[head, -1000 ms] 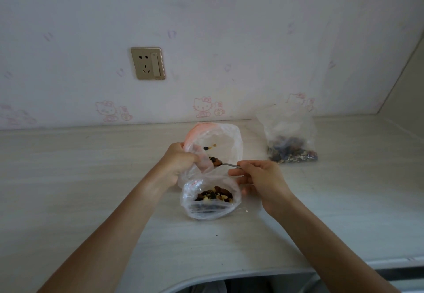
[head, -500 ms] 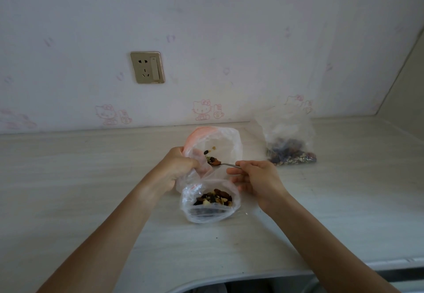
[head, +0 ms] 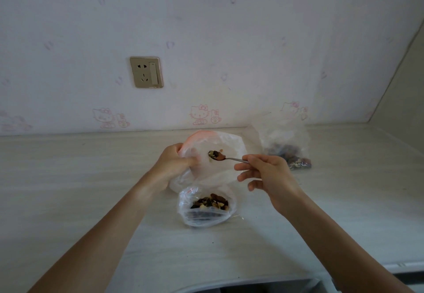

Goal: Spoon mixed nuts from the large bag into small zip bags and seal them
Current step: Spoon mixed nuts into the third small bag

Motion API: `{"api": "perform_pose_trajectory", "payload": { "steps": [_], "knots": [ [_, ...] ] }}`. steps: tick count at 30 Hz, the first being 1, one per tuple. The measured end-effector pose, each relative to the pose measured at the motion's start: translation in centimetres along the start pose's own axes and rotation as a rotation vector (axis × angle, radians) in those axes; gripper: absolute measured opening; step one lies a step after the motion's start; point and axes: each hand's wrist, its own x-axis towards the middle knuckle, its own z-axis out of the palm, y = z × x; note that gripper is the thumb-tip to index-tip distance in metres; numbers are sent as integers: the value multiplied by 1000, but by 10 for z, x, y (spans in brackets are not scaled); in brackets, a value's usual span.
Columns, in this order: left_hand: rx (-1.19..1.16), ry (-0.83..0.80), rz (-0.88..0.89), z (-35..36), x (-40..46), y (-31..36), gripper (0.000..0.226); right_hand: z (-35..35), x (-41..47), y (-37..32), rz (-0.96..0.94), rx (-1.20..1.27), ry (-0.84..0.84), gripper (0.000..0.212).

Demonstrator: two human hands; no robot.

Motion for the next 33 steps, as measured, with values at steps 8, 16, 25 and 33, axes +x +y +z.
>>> {"api": "perform_pose_trajectory", "payload": {
  "steps": [8,16,25,33],
  "knots": [
    [224,237,331,-13,-24,-5,57,-22,-22,-10,-78,-45,-115,22],
    [443,269,406,-22,-105,-20,40,-34,-49,2,-45,-149,-215,25],
    [393,104,258,-11,-123,-18,35,-14,-65,3,-278,-459,-340,21],
    [411,141,218,-12,-121,-17,34,-10,-79,-17,-1152,-1236,-406,28]
  ]
}}
